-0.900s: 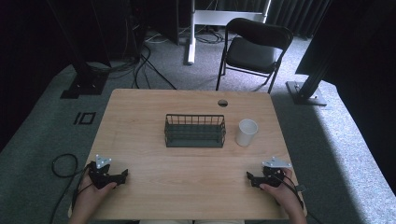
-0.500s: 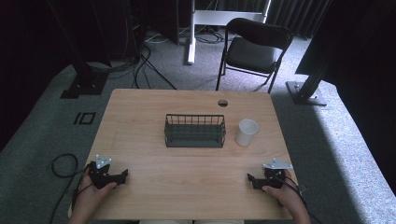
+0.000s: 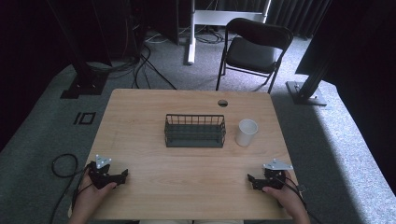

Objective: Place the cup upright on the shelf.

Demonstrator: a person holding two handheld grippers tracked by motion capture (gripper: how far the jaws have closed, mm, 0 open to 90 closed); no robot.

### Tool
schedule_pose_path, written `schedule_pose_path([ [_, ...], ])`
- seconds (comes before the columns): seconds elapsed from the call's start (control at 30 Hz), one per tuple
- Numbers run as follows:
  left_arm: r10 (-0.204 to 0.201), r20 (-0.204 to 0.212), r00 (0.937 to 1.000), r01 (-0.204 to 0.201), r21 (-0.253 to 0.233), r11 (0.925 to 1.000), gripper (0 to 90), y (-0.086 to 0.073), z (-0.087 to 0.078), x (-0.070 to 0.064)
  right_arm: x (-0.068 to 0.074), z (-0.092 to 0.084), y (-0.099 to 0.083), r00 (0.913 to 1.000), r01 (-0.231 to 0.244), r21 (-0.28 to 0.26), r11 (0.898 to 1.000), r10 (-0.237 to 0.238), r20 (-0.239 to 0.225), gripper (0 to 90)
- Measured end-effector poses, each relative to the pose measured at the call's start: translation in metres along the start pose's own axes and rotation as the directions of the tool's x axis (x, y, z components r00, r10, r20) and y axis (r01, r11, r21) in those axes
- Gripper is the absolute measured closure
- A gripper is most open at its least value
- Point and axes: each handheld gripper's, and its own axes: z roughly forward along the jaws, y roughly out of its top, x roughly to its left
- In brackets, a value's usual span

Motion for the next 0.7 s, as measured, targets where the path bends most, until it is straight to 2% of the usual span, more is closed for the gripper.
schedule_pose_path([
  [0.1,0.0,0.0,1.0,0.0,0.0,1.0,2.6,0.0,0.0,0.0,0.0,0.0,0.0,0.9999,-0.012,-0.004,1.0,0.012,0.007,11.7],
  [0.2,0.0,0.0,1.0,0.0,0.0,1.0,2.6,0.0,0.0,0.0,-0.003,0.002,0.002,0.9986,-0.029,-0.015,0.999,0.03,0.044,11.9],
  [0.3,0.0,0.0,1.0,0.0,0.0,1.0,2.6,0.0,0.0,0.0,-0.005,0.002,0.004,0.9976,-0.036,-0.018,0.999,0.037,0.057,11.9],
  [0.53,0.0,0.0,1.0,0.0,0.0,1.0,2.6,0.0,0.0,0.0,-0.007,0.001,0.016,0.9961,-0.04,-0.047,0.998,0.044,0.077,11.9],
  [0.7,0.0,0.0,1.0,0.0,0.0,1.0,2.6,0.0,0.0,0.0,-0.008,0.006,0.024,0.9957,-0.05,-0.058,0.997,0.054,0.075,11.9],
])
